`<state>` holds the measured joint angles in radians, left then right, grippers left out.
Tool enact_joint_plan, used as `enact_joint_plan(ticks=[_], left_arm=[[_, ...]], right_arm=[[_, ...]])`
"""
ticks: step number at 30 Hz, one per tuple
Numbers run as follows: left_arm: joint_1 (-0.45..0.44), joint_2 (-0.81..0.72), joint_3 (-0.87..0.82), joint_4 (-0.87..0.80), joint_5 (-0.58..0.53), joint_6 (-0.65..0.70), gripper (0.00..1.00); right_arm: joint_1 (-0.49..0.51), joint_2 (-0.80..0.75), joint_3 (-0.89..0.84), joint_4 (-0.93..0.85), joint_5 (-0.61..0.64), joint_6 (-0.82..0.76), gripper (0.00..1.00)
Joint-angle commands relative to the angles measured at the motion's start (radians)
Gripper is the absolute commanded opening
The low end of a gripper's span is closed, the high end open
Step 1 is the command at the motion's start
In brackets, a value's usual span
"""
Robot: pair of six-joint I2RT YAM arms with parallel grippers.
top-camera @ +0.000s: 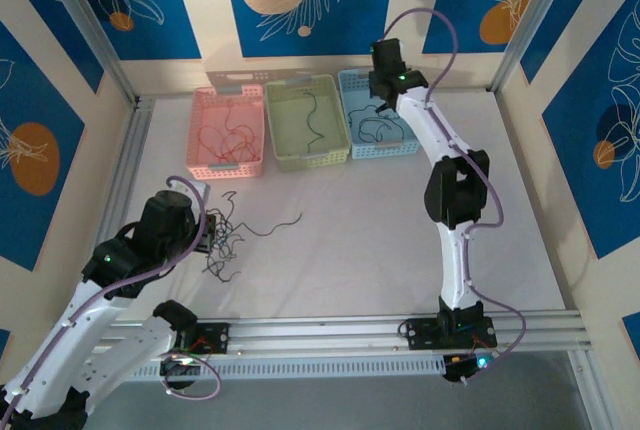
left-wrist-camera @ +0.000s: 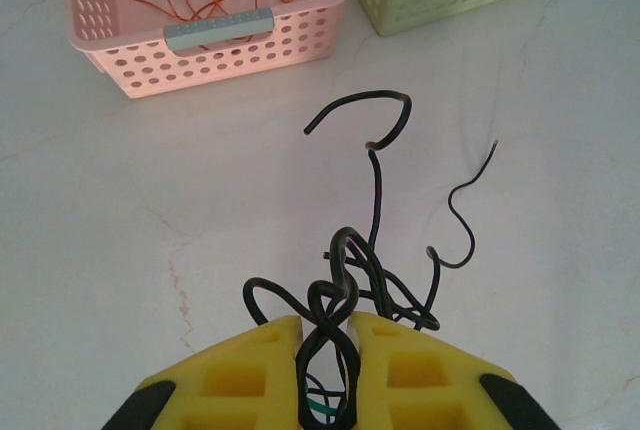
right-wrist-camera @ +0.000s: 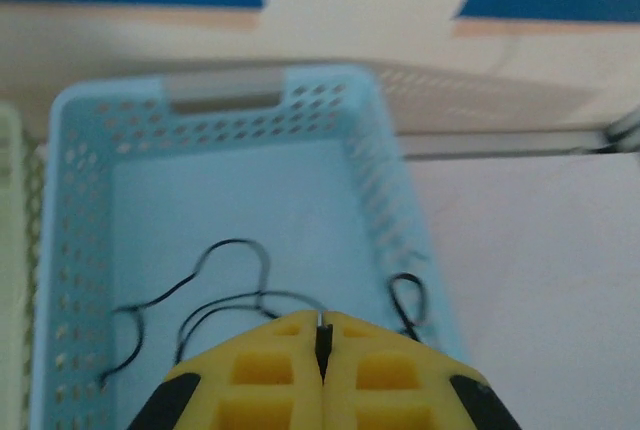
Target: Untangle the cables
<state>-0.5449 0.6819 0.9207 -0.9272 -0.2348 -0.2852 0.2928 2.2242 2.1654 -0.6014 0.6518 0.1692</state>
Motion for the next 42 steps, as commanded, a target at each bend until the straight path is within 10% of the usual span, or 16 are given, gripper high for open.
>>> enact_joint_plan(ticks=[1,31,42], left_arm=[[0.007,-0.002,-0.006,0.018,0.02,0.011,0.0],[0.008,-0.002,-0.01,0.019,0.023,0.012,0.0],[0.008,-0.002,-0.01,0.019,0.023,0.011,0.0]], right_arm=[[0.014,0.051,0.039,-0.007,-0.115,0.027,0.0],[-0.028,0.22,0.117,-0.16,-0.311,0.152,0.01],[0.0,0.069,0.075,-0.192,-0.306,0.168,0.43]])
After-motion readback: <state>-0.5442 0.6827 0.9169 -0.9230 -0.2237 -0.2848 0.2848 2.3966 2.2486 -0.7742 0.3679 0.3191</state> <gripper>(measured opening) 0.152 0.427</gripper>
